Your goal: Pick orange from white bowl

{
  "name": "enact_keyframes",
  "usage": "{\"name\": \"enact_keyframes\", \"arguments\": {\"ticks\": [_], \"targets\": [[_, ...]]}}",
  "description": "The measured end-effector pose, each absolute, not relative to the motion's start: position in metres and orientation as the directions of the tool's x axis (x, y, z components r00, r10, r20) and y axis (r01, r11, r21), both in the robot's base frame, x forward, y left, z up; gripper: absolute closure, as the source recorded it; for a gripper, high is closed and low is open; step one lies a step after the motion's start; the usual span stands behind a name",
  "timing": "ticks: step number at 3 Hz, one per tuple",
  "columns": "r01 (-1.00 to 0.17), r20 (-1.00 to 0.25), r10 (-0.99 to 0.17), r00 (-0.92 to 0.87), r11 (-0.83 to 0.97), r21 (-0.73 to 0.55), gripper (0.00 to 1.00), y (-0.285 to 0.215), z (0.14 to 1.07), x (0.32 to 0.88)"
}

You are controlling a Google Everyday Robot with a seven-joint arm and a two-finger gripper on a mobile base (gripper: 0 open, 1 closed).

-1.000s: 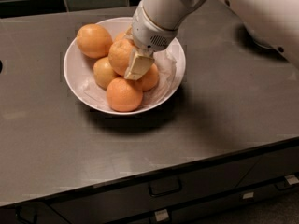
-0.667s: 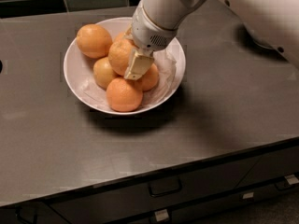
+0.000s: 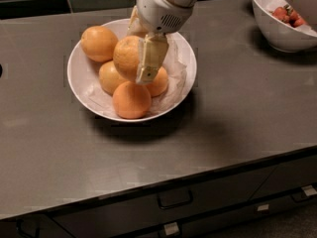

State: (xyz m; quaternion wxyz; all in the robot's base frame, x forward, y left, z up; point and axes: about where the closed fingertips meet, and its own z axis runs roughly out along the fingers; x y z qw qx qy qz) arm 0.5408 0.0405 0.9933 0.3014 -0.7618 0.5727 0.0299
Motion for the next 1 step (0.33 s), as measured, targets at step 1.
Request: {"name": "enact_keyframes", "arguments": {"ticks": [1], "targets": [[-0.891,-0.391,-0.854,0.342,-0.162,-0.425,1.00,0.0405,0.9933,0.5408]]}}
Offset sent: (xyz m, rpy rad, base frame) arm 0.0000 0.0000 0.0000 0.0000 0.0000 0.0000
